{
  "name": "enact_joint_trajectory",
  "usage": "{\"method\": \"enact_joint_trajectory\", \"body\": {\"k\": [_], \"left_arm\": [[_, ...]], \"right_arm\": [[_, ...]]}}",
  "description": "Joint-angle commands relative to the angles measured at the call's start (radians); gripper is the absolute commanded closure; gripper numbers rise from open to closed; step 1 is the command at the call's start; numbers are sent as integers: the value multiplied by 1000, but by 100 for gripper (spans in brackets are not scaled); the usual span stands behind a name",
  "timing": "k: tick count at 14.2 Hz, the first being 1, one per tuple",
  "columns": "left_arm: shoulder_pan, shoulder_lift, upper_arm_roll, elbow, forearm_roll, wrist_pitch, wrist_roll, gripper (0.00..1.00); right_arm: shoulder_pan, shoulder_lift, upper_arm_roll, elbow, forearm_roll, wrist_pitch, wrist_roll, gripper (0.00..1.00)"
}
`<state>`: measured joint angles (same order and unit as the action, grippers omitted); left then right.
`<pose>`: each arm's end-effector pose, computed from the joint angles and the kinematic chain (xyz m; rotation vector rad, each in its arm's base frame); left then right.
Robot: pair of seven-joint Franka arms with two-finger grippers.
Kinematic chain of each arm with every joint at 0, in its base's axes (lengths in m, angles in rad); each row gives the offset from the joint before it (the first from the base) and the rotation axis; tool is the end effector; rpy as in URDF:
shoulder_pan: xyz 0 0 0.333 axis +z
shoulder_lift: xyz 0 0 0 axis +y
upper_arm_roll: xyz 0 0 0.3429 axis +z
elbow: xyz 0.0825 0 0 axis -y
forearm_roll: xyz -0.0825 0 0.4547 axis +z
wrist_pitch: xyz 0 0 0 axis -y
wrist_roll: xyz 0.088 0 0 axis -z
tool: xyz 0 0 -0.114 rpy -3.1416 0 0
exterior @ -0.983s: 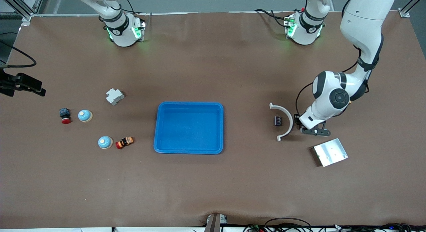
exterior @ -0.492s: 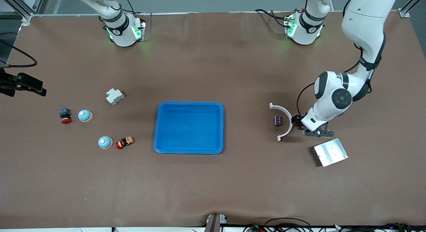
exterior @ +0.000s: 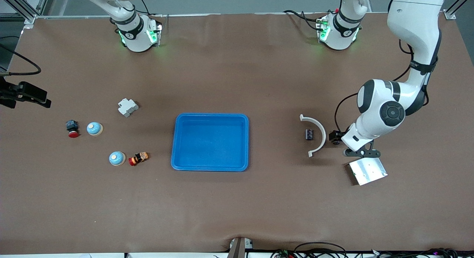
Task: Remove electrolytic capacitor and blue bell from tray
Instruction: 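Set the capacitor down beside the arc and open the left gripper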
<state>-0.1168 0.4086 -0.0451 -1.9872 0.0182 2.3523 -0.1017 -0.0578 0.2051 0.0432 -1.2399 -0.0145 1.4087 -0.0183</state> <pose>0.6555 -0.1063 0.2194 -3.1386 0.1099 0.0680 0.6749 -0.0153 0.6738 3.1361 0.0014 -0.0568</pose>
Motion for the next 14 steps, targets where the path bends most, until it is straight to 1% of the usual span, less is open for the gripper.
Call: {"method": "enact_joint_trajectory", "body": {"k": [1,5,6,8,11,13,14], "left_arm": [[-6,-24,-2,8,-17,-37,-7,0],[-4,-63,-28,13,-18,-37,-74,0],[-3,-73,-33,27,-18,-39,-102,0],[-4,-105,-33,56,-17,-94,-99,0],[5,-108,-33,161,-11,-221,-90,0],[5,-122,-33,243,-11,-272,-99,0],[5,-126,-33,264,-14,-292,-102,0]], "right_arm": [[1,-18,-5,-3,-1,-8,-5,0],[1,-16,-2,-3,-4,-4,-6,0],[1,-16,-2,-3,-2,-7,-6,0],[1,-16,-2,-3,-4,-7,-6,0],[1,-16,-3,-3,-2,-2,-6,0],[0,-18,-5,-3,-4,-5,-6,0],[-4,-18,-8,-3,-2,-5,-6,0]]}}
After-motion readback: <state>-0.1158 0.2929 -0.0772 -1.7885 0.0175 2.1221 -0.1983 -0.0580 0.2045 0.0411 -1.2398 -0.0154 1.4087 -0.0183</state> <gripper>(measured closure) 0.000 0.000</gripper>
